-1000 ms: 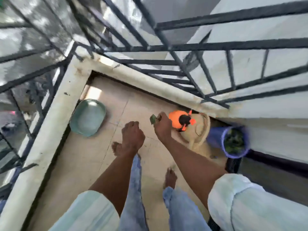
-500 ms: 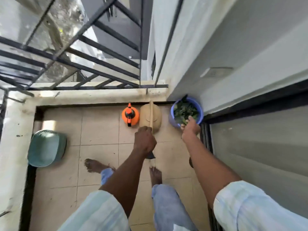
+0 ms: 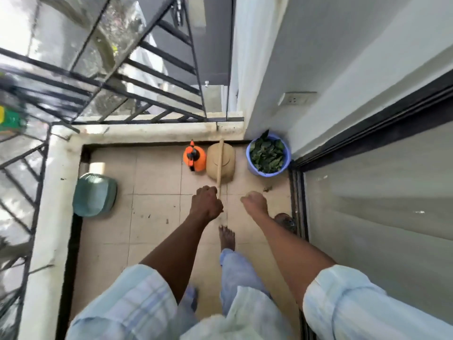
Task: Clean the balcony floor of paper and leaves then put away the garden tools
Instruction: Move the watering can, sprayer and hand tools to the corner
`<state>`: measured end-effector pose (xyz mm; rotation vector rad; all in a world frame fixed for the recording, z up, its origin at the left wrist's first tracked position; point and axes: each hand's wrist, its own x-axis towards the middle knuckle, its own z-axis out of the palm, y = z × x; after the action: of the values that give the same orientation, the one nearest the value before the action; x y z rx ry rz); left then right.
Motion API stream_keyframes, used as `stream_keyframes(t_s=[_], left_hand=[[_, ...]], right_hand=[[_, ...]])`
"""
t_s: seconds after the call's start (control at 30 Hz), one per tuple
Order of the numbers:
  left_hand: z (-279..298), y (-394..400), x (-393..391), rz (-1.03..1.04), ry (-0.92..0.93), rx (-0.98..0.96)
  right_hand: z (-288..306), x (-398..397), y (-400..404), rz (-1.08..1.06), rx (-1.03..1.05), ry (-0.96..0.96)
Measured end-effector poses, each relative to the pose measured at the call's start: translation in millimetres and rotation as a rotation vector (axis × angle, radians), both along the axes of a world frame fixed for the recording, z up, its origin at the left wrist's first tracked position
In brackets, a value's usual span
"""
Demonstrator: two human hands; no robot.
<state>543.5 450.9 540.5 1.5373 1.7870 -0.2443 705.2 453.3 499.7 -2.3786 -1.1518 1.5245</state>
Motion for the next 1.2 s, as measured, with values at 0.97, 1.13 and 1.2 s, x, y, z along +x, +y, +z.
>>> stream_keyframes(t_s=[0.97, 1.13, 1.2], left_hand=[[88, -762, -60, 2.065, 0.124, -0.117], [78, -819, -39, 2.357, 0.073, -0.165], [76, -838, -44, 2.443, 0.048, -0.176]], right_hand=[[124, -323, -642, 2.62, 0.384, 0.103], [119, -337, -733, 2.867, 0.426, 0.14], [113, -351, -764, 2.95, 0.436, 0.143]])
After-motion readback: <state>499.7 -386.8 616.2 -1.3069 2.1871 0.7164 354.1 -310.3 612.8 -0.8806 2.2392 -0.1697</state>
